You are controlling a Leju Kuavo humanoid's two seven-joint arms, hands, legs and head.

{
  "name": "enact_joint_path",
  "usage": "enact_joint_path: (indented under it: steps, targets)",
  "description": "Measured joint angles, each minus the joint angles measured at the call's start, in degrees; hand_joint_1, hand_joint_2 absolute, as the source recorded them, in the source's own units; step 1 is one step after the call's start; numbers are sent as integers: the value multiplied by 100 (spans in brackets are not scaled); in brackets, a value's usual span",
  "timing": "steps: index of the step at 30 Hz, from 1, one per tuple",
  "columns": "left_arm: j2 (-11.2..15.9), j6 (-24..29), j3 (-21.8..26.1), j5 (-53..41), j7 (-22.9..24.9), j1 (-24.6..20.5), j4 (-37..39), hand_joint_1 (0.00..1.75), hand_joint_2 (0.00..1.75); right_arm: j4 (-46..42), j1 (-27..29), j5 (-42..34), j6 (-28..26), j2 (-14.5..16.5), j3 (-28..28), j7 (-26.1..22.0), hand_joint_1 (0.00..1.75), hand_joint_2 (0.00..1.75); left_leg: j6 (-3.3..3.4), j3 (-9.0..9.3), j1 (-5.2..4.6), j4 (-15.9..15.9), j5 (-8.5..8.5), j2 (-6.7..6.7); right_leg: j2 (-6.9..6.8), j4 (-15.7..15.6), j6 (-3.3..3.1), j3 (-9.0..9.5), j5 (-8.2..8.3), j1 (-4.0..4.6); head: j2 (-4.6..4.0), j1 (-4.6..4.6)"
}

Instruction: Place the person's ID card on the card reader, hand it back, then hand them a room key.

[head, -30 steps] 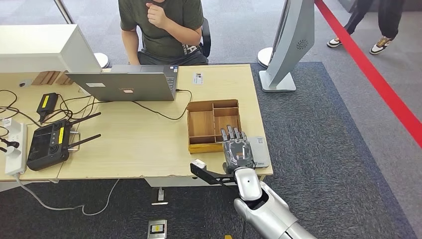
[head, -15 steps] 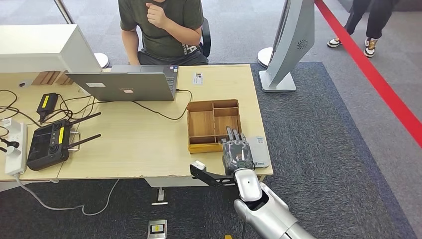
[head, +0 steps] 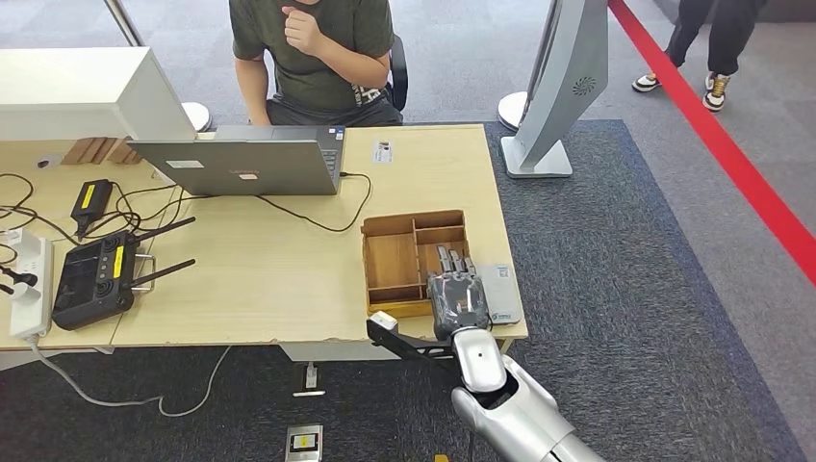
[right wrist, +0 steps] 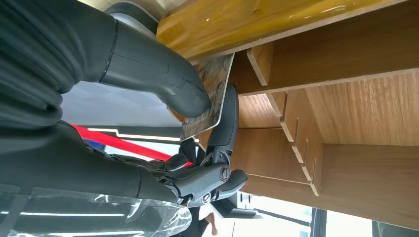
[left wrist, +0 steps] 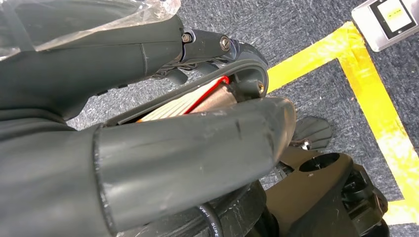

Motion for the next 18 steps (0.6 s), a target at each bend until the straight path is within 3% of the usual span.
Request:
enact_joint_path:
  steps: [18]
  targets:
    - [37,-13,-3,8,0,0,0,0,0,131,51,-32,-75,36,-45,-46,175,175,0,0,0,0,0,0,0,0,0,0,0,0,1,0]
